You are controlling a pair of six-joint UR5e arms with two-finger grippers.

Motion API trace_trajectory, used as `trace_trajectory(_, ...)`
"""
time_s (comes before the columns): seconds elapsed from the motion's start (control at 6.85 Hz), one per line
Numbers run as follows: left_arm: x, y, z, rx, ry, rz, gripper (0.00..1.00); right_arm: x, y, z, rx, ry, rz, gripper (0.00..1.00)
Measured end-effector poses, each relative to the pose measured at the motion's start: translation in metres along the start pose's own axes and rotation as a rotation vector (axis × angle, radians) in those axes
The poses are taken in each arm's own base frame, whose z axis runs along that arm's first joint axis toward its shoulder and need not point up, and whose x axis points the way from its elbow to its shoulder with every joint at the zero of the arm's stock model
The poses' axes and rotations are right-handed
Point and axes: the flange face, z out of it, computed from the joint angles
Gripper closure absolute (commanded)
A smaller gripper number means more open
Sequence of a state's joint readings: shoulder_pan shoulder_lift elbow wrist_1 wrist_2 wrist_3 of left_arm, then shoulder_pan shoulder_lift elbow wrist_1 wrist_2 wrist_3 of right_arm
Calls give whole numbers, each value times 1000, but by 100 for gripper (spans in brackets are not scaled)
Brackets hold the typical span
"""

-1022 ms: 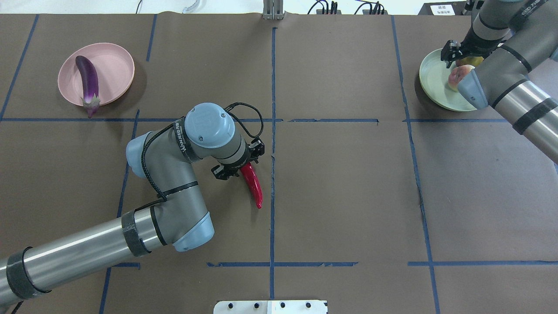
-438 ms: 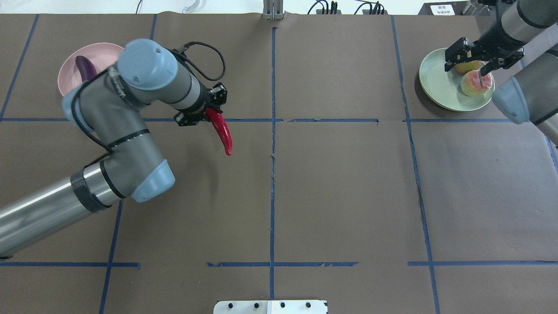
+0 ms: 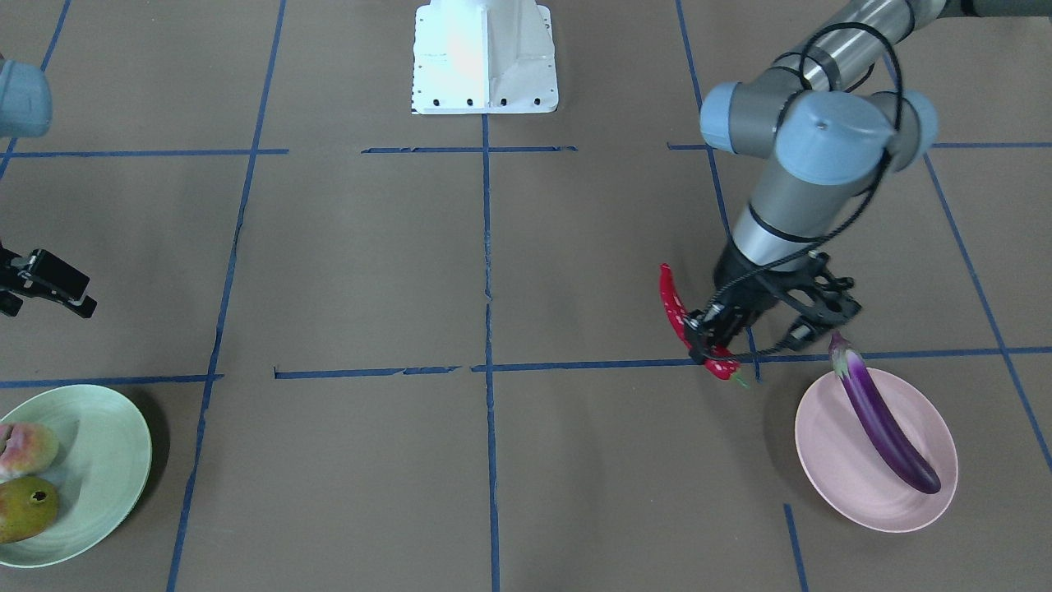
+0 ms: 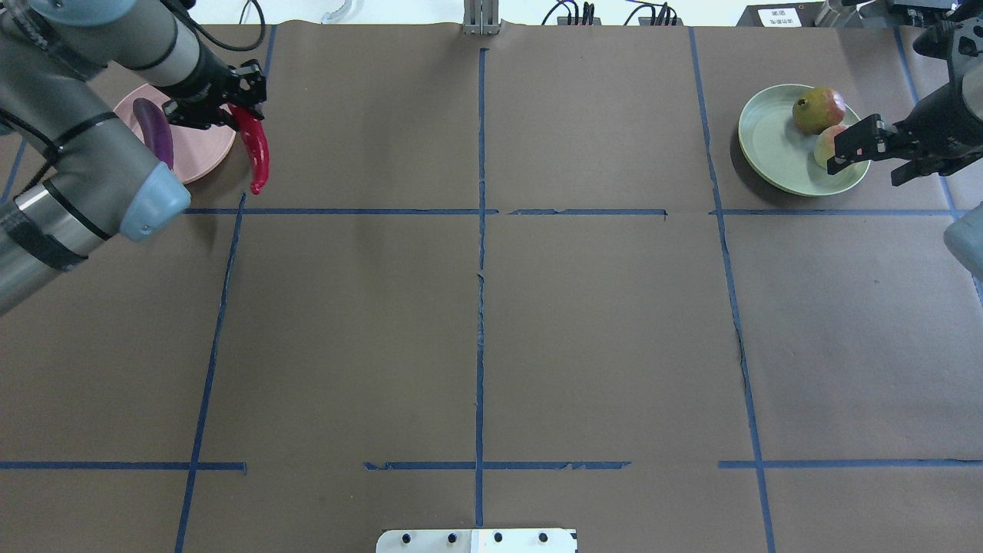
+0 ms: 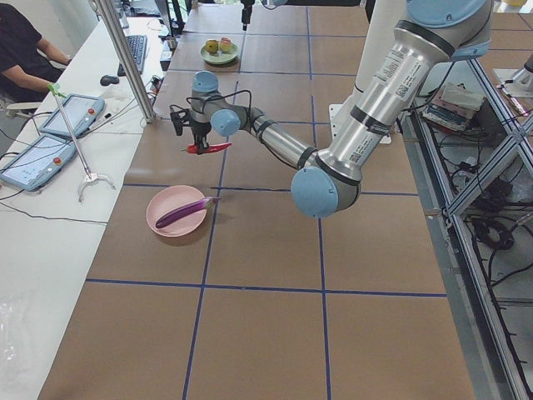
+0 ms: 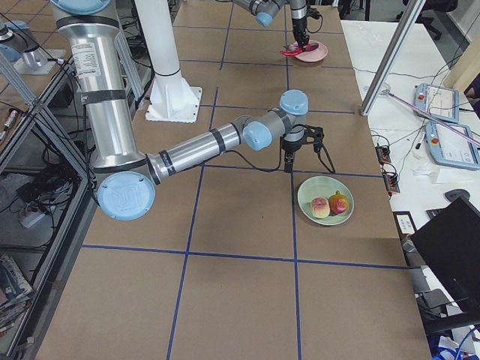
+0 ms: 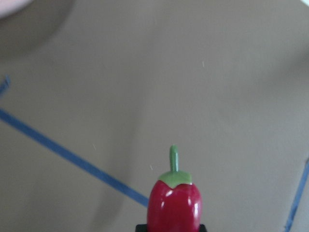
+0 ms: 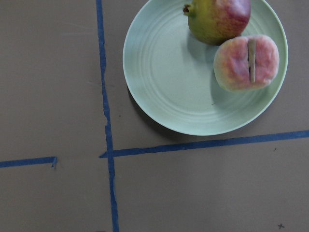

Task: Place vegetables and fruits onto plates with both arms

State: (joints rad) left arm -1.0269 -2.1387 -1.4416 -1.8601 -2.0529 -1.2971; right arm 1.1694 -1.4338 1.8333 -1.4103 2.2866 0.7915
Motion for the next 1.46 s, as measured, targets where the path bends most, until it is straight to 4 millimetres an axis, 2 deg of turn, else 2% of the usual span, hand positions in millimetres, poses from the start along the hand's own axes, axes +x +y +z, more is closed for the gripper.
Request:
trace_trajectory(0.15, -27, -48, 17, 6, -40, 2, 97, 5, 9, -4, 5, 3, 0, 0)
trace_trajectory(0.29, -49, -83, 37, 17, -55, -8, 1, 6, 13, -8, 15, 6, -3, 0)
trace_trajectory(0.44, -68, -103, 54, 27, -56, -12, 0, 5, 14, -11, 22, 7, -6, 0)
trace_trajectory(0.58, -78, -111, 63, 33, -49, -9, 0, 5, 15, -12, 25, 7, -8, 0)
trace_trajectory(0.88, -79, -112, 63, 30, -28, 1, 0, 9, 19, -14, 25, 8, -4, 0)
trace_trajectory(1.02, -84, -111, 50, -5, 9, 16, 0, 21, 20, -18, 26, 11, 11, 0)
trace_trajectory(1.17, -107, -110, 27, -57, 61, 73, 0, 47, 22, -25, 23, 13, 26, 0)
trace_trajectory(1.46, -183, -108, -27, -44, 126, 285, 0, 111, 33, -35, 5, 35, -20, 0)
